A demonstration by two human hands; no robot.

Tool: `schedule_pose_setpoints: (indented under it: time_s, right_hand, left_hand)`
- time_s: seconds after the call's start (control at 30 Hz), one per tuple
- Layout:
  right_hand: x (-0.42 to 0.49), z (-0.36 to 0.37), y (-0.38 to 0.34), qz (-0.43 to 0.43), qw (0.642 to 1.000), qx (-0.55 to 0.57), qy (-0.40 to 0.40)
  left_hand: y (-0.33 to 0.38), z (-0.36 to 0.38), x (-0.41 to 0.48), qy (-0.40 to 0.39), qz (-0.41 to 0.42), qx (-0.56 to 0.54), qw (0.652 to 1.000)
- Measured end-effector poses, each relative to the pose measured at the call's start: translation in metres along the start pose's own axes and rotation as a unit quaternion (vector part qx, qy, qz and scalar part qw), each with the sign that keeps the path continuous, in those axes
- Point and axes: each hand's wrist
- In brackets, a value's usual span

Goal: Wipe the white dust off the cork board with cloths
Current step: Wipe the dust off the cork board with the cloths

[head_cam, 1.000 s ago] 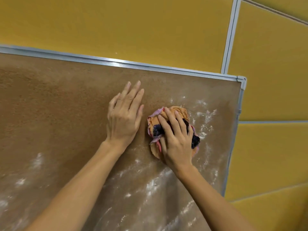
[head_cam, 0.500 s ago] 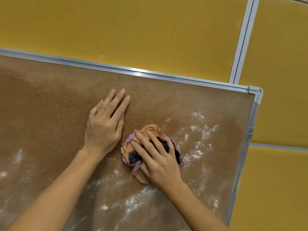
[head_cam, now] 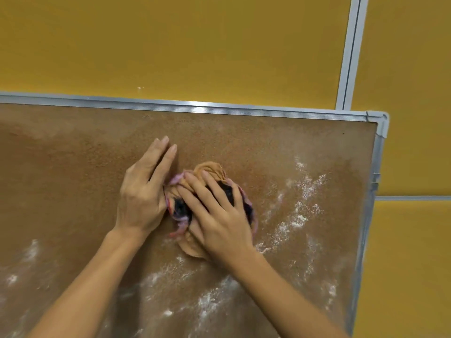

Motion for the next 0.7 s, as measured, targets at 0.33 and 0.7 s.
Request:
schedule_pose_setpoints:
  time_s: [0.33,0.7]
  right_hand:
    - [0.028,0.002,0.004,0.112,0.991,0.000,0.073]
    - [-0.003,-0.032,0.084,0.152,0.987,-0.028,0.054]
  left_hand:
    - [-0.002,0.005,-0.005,0.008,-0.011,0.024,1.000]
    - [0.010,0.004,-0.002,0.011,-0.048,0.001,0.999]
Point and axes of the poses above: each hand's wrist, its own x-axis towards the middle knuckle, its own z-axis out of the palm, y = z × x, and after that the axes turned 14 degrees about -y, right-handed
